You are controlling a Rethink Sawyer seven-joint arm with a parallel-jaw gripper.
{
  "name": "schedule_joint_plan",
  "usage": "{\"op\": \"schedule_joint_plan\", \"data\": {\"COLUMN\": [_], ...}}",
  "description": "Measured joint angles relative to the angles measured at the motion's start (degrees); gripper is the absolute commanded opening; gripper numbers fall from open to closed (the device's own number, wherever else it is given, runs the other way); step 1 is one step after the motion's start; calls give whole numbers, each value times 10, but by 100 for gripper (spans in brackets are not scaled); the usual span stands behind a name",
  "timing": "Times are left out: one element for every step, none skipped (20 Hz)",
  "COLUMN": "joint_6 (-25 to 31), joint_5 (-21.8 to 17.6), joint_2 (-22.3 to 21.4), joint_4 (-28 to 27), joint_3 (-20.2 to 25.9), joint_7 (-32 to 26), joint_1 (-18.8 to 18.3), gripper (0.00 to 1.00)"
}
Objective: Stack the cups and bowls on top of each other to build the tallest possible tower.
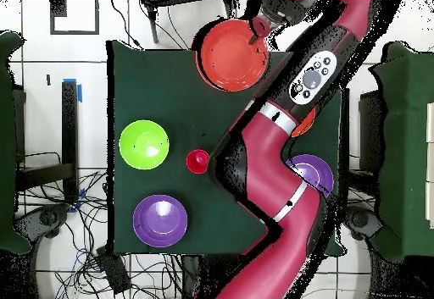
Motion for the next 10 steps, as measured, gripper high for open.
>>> {"op": "schedule_joint_plan", "data": {"joint_6": [0,0,0,0,0,0,0,0,0,0], "joint_5": [0,0,0,0,0,0,0,0,0,0], "joint_2": [2,3,4,6,7,8,8,9,9,9], "joint_4": [0,0,0,0,0,0,0,0,0,0], "joint_3": [0,0,0,0,0,0,0,0,0,1], "joint_7": [0,0,0,0,0,0,0,0,0,0], "joint_1": [0,0,0,0,0,0,0,0,0,0], "gripper": [0,0,0,0,0,0,0,0,0,0]}}
